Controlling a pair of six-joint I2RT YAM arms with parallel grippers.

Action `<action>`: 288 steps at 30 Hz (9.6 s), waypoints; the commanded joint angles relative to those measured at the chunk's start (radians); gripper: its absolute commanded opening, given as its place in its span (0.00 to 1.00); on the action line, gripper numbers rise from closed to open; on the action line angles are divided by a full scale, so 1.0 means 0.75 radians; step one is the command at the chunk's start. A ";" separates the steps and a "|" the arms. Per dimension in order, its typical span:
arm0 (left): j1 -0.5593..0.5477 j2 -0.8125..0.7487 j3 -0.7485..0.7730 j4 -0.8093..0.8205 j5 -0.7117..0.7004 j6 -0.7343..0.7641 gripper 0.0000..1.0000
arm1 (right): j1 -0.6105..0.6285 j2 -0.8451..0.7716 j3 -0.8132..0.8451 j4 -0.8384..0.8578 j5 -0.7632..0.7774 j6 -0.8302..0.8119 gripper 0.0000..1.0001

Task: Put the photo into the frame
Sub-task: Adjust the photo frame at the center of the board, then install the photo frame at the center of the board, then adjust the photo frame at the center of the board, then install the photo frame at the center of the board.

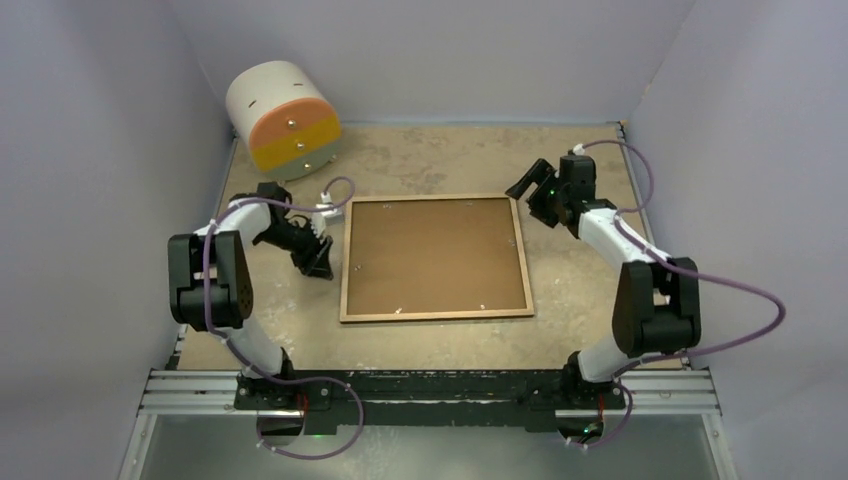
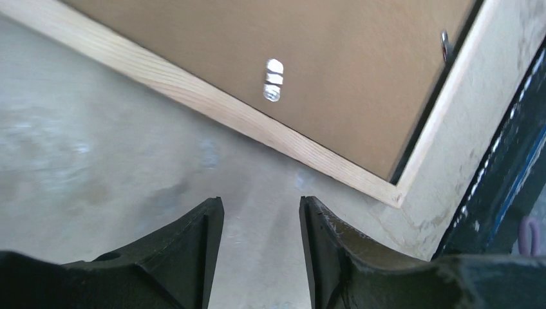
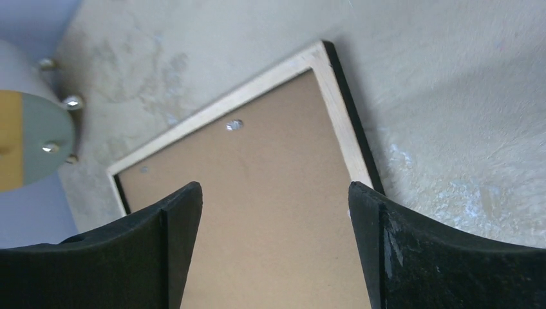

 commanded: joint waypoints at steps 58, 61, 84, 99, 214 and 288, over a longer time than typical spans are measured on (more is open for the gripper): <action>0.013 0.260 0.092 0.272 0.100 -0.433 0.09 | 1.062 0.759 0.580 0.270 -0.116 0.260 0.57; 0.013 0.258 0.092 0.272 0.100 -0.433 0.09 | 1.056 0.757 0.571 0.271 -0.104 0.252 0.56; 0.013 0.257 0.096 0.254 0.094 -0.413 0.05 | 1.039 0.873 0.594 0.451 -0.280 0.323 0.54; 0.013 0.263 0.106 0.249 0.100 -0.414 0.04 | 1.012 0.885 0.604 0.473 -0.358 0.323 0.53; -0.276 0.013 0.153 0.180 -0.111 -0.546 0.30 | 0.372 -0.137 -0.052 0.128 -0.228 0.043 0.98; -0.275 0.185 0.063 0.356 -0.025 -0.727 0.11 | 0.997 0.689 0.329 0.605 -0.213 0.365 0.55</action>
